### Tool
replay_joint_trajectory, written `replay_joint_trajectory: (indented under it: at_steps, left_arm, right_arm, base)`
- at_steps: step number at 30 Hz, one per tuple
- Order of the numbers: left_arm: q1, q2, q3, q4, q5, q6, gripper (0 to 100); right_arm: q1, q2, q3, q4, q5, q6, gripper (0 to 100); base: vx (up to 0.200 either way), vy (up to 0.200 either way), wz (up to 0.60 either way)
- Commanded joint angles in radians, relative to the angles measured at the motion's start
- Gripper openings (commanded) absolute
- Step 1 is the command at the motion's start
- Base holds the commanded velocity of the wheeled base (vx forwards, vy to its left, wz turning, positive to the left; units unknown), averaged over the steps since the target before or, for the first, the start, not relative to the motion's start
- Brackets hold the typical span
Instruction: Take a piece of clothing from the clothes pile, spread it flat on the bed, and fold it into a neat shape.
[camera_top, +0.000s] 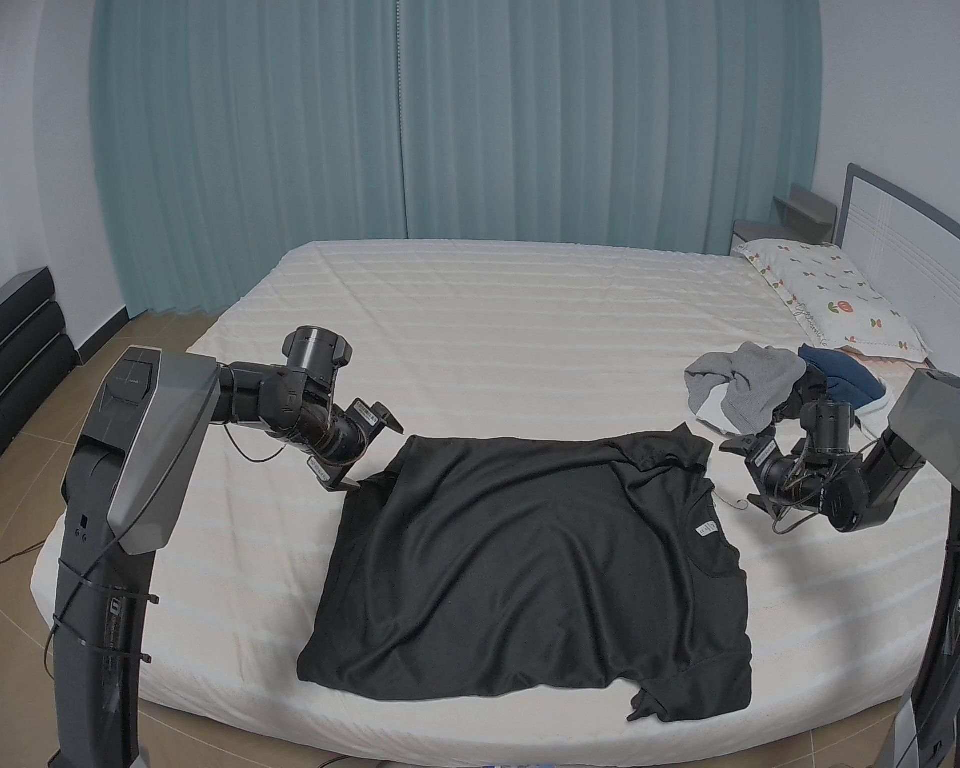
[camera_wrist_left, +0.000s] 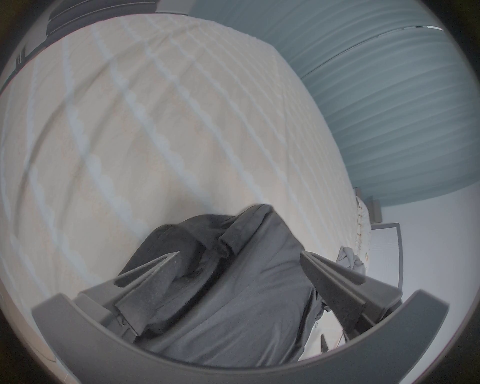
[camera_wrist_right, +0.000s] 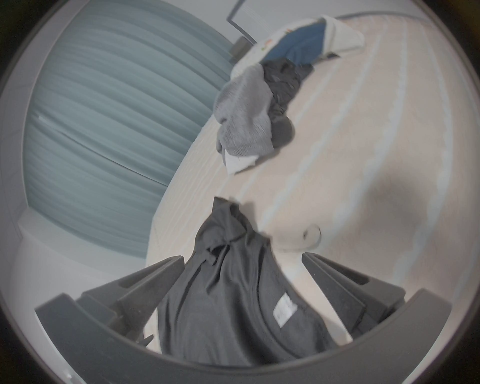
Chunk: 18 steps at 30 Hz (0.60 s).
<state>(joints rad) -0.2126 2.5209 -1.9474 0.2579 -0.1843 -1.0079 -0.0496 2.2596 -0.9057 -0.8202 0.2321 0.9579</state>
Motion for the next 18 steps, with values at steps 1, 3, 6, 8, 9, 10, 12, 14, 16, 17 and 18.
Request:
replay_joint_trajectory:
  at_steps: [1,3,6,8,9,10,12,14,16,17,18]
  left_arm:
    - [-0.007,0.042,-0.053,-0.049,0.058,-0.001,100]
    - [-0.014,0.052,-0.053,-0.068,0.092,0.000,100]
    - [-0.024,0.062,-0.053,-0.092,0.126,0.002,100]
    - [-0.024,0.062,-0.053,-0.083,0.127,0.000,100]
    - [-0.024,0.064,-0.053,-0.083,0.126,0.000,100]
    - [-0.027,0.065,-0.053,-0.083,0.124,-0.001,100]
    - [-0.034,0.067,-0.053,-0.083,0.124,-0.001,100]
    - [-0.045,0.075,-0.053,-0.094,0.124,-0.001,100]
    - [-0.050,0.078,-0.053,-0.097,0.126,-0.001,100]
    - [-0.056,0.085,-0.053,-0.100,0.124,-0.001,100]
    - [-0.057,0.088,-0.053,-0.101,0.124,-0.001,100]
  right_arm:
    - [-0.010,-0.017,0.110,-0.080,0.088,0.096,100]
    - [-0.016,-0.002,0.126,-0.117,0.115,0.127,100]
    - [-0.024,0.005,0.156,-0.155,0.122,0.136,100]
    - [-0.030,0.002,0.179,-0.172,0.124,0.137,100]
    - [-0.032,0.002,0.182,-0.177,0.124,0.137,100]
    - [-0.033,0.002,0.186,-0.183,0.124,0.137,100]
    - [-0.033,0.003,0.188,-0.189,0.124,0.137,100]
    - [-0.032,0.005,0.188,-0.189,0.124,0.136,100]
    - [-0.030,0.005,0.188,-0.189,0.124,0.136,100]
    - [-0.029,0.005,0.192,-0.191,0.124,0.134,100]
    - [-0.029,0.005,0.192,-0.191,0.124,0.134,100]
  base:
    - [0.000,0.000,0.00]
    - [0.000,0.000,0.00]
    - [0.000,0.000,0.00]
    - [0.000,0.000,0.00]
    - [0.000,0.000,0.00]
    - [0.000,0.000,0.00]
    - [0.000,0.000,0.00]
    - [0.000,0.000,0.00]
    - [0.000,0.000,0.00]
    - [0.000,0.000,0.00]
    - [0.000,0.000,0.00]
